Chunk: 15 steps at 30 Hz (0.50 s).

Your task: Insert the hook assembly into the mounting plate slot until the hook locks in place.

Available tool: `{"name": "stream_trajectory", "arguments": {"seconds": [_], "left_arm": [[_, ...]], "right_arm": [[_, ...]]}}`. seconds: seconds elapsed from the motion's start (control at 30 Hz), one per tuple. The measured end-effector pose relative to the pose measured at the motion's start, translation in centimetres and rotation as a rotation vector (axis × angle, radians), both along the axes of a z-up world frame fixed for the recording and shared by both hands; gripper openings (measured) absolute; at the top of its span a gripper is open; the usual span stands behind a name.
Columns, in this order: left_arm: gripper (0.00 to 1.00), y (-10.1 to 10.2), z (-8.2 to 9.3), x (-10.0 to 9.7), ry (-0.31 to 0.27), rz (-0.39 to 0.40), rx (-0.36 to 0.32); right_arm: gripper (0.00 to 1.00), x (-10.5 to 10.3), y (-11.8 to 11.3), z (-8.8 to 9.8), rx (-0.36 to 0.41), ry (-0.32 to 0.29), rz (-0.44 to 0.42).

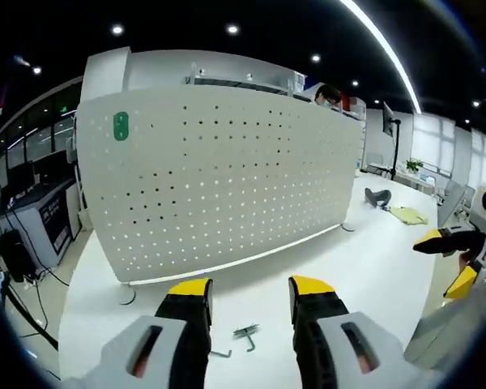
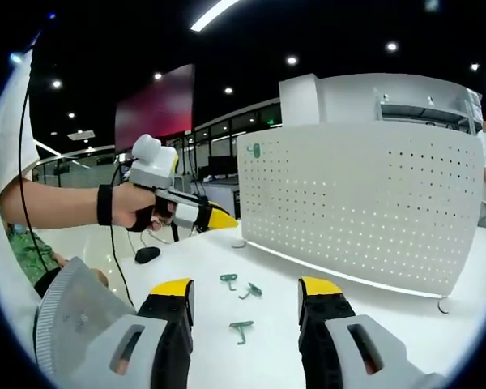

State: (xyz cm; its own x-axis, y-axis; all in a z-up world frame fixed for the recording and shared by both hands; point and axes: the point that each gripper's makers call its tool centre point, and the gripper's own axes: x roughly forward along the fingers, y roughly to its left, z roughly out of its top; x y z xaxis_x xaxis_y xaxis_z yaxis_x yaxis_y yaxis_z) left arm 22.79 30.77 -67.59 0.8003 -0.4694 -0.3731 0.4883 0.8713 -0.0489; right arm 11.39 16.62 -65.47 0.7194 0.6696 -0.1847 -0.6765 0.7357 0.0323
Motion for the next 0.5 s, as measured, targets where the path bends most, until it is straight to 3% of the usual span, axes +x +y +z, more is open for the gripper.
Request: {"name": "stream_trajectory", "arguments": {"seconds": [0.5], "left_arm": [[0.41, -1.7, -3.9, -2.3, 0.104, -0.064, 0.009]], "right_arm": [[0.51, -0.1, -1.0, -0.2, 0.012, 0.007, -0.023]]}}
